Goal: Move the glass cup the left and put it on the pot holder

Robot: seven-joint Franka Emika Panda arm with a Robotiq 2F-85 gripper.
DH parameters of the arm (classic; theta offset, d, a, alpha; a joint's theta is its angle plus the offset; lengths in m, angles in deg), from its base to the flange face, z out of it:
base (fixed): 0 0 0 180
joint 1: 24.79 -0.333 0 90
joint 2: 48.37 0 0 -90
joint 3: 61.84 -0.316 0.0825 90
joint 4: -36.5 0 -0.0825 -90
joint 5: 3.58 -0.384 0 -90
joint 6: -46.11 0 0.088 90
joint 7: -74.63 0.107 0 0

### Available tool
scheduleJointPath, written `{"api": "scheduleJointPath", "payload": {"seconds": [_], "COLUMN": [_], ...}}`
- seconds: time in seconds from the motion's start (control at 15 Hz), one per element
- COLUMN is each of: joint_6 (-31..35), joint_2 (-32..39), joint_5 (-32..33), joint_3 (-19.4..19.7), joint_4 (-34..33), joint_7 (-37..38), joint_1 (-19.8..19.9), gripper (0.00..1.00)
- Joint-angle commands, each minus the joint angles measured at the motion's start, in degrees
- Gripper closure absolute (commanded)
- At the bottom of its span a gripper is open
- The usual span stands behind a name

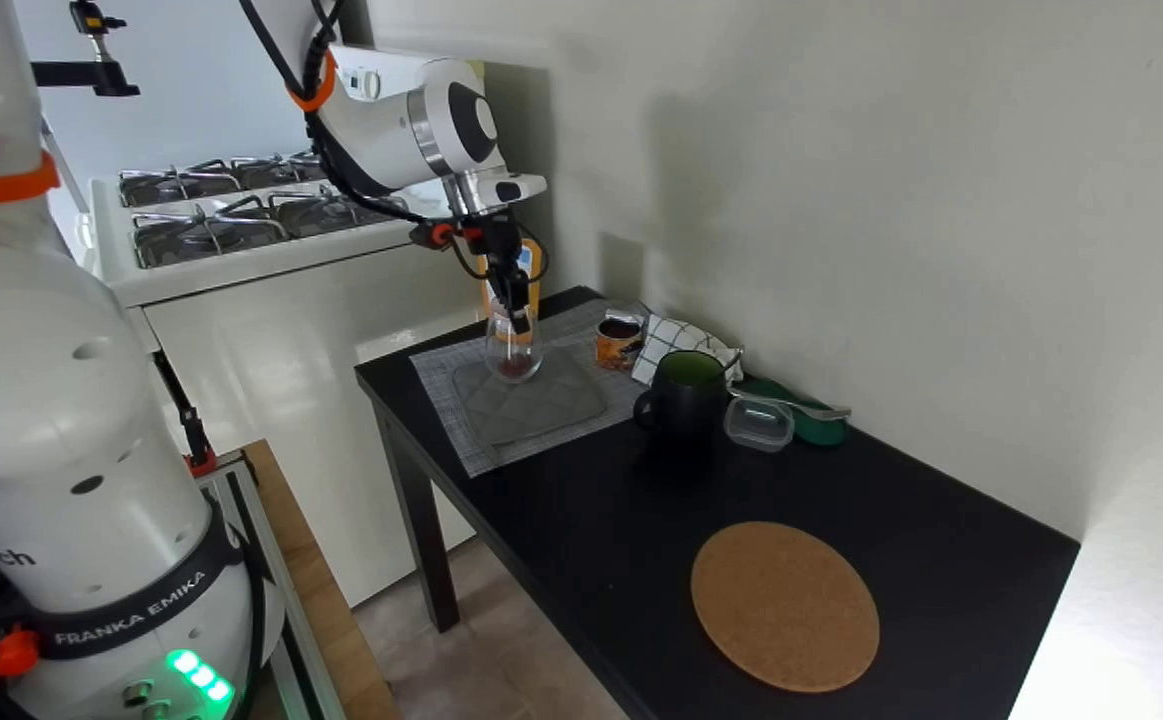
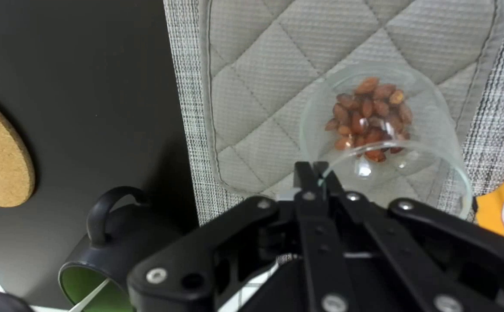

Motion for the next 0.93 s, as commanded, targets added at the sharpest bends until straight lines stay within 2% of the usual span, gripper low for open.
{"api": "scheduleJointPath", "payload": {"seconds": [0.0, 0.27, 0.47, 0.53, 0.6, 0.67, 0.87], "joint_6": [-3.63, -5.36, -6.57, -6.93, -7.43, -8.23, -11.00], "joint_2": [-1.19, -0.88, -0.24, -0.20, -0.28, -0.41, -1.67], "joint_5": [2.47, 3.85, 3.06, 2.89, 2.44, 2.19, 2.15], "joint_3": [0.77, 1.03, 1.26, 1.36, 1.40, 1.41, 1.22], "joint_4": [0.96, 0.89, 0.30, 0.33, 0.38, 0.40, 1.10], "joint_7": [7.04, 11.24, 10.31, 9.77, 9.30, 9.28, 10.22], "joint_1": [-2.65, -2.75, -2.25, -2.21, -2.13, -2.15, -2.26], "gripper": [0.99, 0.99, 0.99, 0.70, 0.69, 0.64, 0.40]}}
